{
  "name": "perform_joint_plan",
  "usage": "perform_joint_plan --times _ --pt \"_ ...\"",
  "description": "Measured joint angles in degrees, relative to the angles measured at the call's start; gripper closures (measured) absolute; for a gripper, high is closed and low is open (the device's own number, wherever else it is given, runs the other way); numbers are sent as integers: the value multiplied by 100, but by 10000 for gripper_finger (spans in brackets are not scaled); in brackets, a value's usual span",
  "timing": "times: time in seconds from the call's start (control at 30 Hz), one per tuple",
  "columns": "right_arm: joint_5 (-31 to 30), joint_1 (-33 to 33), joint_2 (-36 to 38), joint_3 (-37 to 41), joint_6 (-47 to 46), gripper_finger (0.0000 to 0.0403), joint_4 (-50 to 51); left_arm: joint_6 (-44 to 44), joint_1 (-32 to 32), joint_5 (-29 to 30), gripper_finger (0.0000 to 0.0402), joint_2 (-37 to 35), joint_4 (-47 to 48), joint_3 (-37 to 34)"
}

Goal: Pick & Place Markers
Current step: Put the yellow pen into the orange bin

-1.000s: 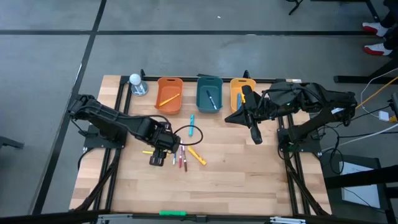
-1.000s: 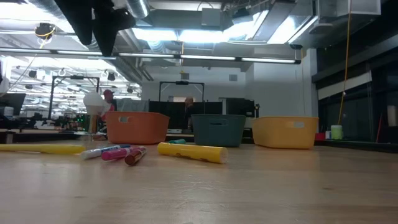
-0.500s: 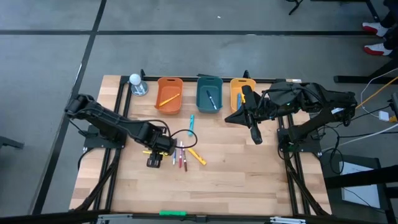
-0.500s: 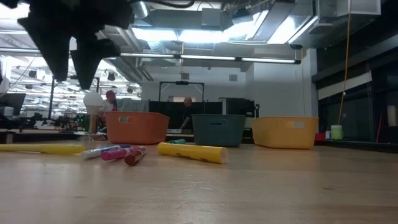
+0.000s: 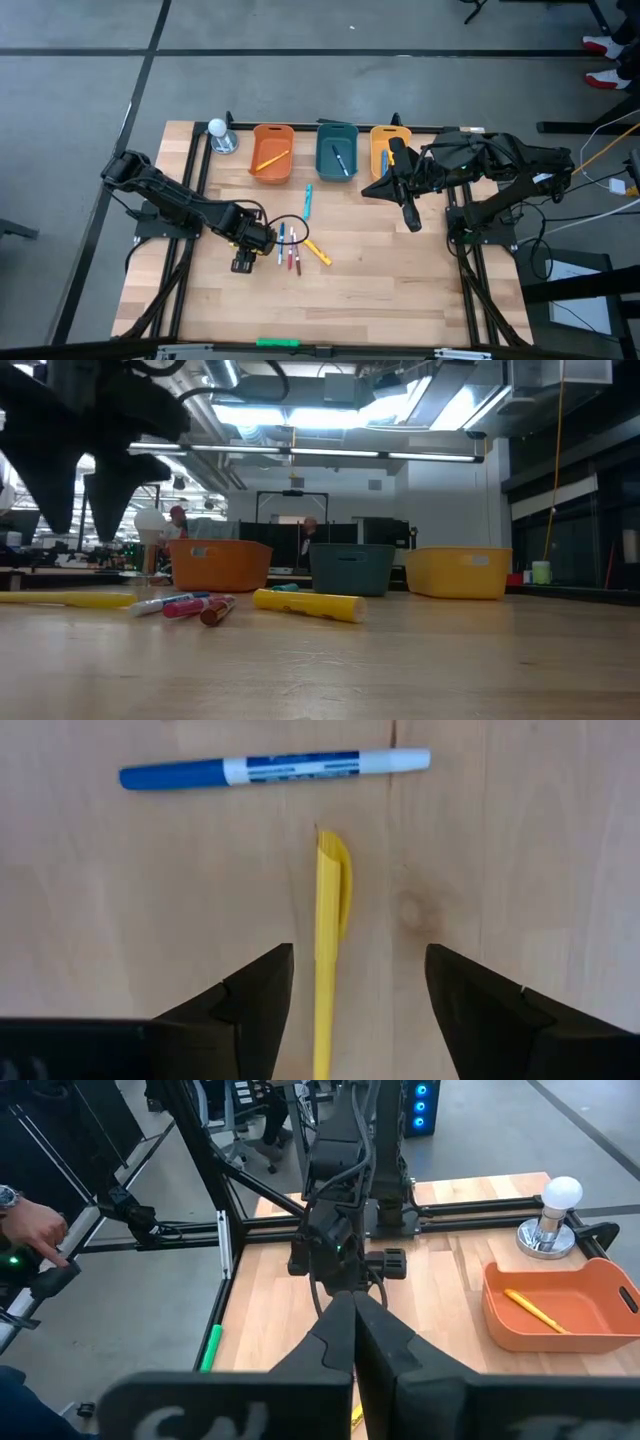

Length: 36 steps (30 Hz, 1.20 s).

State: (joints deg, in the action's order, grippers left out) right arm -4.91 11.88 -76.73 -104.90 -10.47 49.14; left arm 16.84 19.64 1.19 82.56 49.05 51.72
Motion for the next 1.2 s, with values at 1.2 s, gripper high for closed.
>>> perform_joint_plan --times 1.2 --pt "-4 0 0 2 23 402 1 -155 -299 -135 181 417 -1488 -832"
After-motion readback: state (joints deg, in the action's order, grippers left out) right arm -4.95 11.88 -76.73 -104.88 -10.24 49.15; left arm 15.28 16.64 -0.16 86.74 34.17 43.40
